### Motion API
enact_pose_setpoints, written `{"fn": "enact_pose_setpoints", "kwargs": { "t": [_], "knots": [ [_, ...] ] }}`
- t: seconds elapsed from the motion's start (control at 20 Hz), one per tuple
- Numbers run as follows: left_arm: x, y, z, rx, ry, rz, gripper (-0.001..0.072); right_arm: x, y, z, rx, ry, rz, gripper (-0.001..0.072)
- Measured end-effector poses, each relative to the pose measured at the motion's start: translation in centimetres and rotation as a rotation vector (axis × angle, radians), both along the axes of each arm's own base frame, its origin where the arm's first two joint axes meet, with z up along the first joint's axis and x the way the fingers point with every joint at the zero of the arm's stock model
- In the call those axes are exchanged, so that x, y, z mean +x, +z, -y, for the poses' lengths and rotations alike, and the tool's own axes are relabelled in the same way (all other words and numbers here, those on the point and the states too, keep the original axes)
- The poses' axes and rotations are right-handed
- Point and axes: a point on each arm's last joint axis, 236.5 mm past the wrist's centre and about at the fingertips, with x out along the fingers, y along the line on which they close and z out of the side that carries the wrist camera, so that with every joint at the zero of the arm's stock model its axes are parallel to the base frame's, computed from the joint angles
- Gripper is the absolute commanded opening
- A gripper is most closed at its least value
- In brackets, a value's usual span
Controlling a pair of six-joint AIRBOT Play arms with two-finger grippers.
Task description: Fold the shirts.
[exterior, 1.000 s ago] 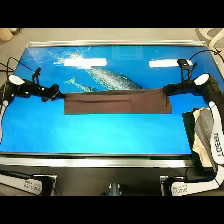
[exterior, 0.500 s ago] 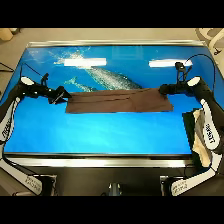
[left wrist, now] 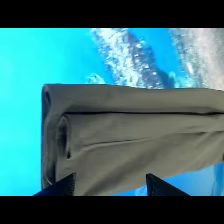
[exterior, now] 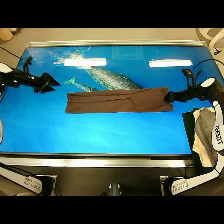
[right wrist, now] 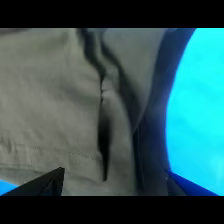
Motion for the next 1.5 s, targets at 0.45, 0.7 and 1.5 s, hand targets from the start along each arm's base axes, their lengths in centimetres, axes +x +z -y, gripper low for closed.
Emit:
{"fn": "enact_pose_setpoints", "kwargs": {
  "t": [0.45, 0.7, 1.5],
  "knots": [
    [-2.4, 8.3, 3.9, 0.045, -0.129, 0.173, 0.0552, 1.0, -3.6, -2.6, 0.042, -0.017, -0.041, 0.0695],
    [-3.4, 9.0, 7.8, 0.046, -0.221, 0.197, 0.0323, 1.1, -4.4, -4.7, 0.079, -0.051, -0.078, 0.0030],
    [-8.2, -5.3, 40.8, -0.321, -0.421, 0.016, 0.0030, -6.3, 21.5, -9.9, 0.115, 0.136, 0.271, 0.0030]
  ]
}}
